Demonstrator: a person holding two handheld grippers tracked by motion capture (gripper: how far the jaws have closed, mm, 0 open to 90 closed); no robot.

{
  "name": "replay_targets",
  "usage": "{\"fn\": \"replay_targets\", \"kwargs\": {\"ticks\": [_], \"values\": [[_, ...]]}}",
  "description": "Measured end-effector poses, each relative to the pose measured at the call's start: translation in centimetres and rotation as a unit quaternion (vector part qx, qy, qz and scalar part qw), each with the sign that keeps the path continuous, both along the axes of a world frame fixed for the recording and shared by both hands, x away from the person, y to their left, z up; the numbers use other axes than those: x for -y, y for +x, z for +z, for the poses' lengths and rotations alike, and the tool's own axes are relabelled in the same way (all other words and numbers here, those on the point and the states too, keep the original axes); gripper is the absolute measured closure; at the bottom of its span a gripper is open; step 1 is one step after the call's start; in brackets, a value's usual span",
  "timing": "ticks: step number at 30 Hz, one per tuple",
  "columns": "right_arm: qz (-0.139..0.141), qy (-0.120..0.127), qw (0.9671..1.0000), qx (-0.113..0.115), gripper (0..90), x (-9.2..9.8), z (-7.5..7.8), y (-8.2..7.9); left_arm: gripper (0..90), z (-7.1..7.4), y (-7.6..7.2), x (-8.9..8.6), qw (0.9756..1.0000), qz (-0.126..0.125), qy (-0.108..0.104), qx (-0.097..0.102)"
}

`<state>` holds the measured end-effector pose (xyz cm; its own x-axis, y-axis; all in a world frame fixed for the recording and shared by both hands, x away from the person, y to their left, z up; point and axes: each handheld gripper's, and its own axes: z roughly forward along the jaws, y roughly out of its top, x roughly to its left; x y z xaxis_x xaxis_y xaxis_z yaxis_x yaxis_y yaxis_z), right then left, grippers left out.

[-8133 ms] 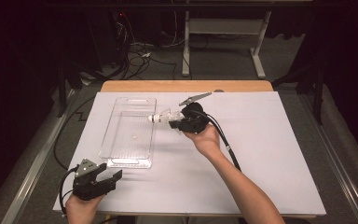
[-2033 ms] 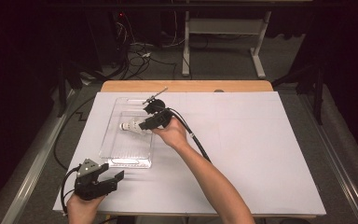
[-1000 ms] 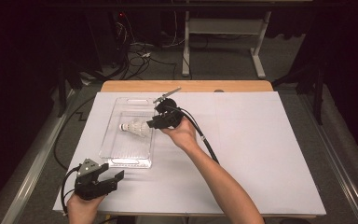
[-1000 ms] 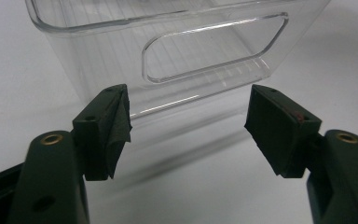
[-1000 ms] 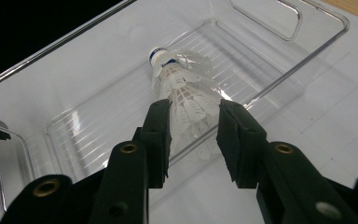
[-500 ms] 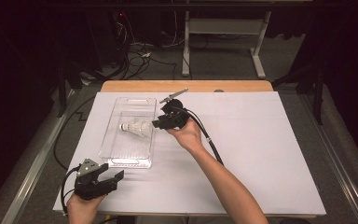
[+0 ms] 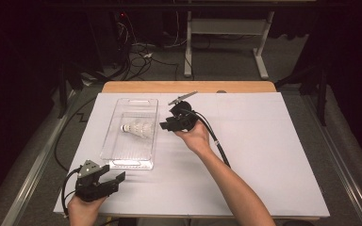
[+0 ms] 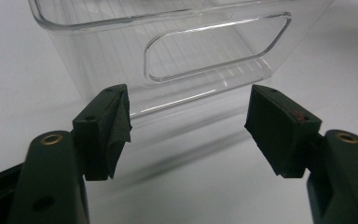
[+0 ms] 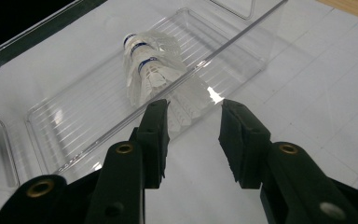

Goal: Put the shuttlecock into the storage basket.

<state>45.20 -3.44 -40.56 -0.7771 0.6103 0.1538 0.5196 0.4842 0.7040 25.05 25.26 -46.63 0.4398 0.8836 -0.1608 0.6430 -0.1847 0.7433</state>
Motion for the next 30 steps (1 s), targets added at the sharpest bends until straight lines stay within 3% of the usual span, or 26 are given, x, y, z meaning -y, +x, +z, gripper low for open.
{"fn": "replay_targets", "kwargs": {"ticks": [30], "values": [[-0.018,-0.004,0.9998,0.004,60.8,2.7,-1.1,-0.7,31.6,0.0,0.0,0.0,1.0000,0.000,-0.002,-0.001]]}}
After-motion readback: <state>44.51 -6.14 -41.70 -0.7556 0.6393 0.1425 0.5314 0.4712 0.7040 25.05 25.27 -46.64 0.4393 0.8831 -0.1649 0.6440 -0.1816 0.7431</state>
